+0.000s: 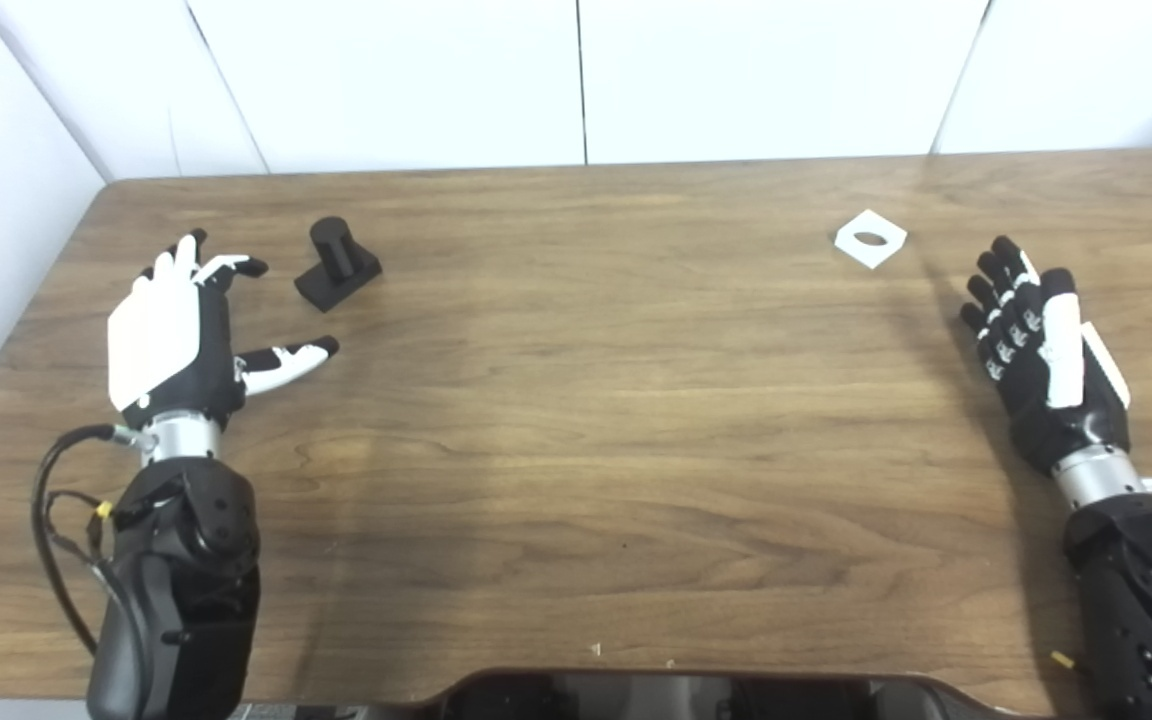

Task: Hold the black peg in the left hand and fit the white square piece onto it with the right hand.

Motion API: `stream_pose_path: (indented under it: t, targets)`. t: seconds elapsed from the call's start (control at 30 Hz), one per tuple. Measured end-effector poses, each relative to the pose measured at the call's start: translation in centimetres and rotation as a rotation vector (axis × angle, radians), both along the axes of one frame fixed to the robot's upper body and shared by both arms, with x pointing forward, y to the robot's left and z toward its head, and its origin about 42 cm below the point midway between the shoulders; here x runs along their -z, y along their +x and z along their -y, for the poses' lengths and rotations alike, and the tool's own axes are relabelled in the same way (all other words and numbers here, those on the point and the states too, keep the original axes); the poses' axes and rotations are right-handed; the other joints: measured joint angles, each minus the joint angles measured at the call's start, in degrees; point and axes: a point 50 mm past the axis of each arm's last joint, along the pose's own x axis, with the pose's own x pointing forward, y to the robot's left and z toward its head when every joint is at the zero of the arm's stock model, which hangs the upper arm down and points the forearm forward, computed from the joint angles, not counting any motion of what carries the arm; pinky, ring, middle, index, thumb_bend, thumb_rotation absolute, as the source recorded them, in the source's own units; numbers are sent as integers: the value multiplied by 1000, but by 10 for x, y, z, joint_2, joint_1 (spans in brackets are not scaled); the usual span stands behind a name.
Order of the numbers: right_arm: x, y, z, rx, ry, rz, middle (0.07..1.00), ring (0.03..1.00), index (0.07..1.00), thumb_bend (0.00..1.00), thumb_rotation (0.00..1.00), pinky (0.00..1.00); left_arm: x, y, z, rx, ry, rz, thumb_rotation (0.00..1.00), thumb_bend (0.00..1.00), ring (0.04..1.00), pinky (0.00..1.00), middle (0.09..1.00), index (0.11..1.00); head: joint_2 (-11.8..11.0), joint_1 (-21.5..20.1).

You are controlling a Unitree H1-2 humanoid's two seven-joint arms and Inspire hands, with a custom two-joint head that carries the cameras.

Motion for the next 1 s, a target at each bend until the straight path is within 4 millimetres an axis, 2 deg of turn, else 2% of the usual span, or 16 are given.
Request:
stream_pose_path:
  t: [0.23,0.37,0.6,1.0]
  targets:
    - [0,0,0,1,1,4,1000,1000,1000,637,1000,1000,5,22,-11,-23,27,-27,344,787,1000,1000,1000,752,-8,6]
    - [0,0,0,1,0,7,1000,1000,1000,636,1000,1000,13,34,-11,-27,26,-62,355,792,1000,1000,1000,750,-11,9]
    - [0,1,1,2,-2,10,1000,1000,1000,638,1000,1000,10,50,-8,-34,18,-44,332,789,1000,1000,1000,747,-15,8]
    - [0,1,2,-7,-7,9,1000,1000,1000,598,1000,1000,22,73,-1,-27,7,-103,355,792,1000,1000,1000,761,-19,-2]
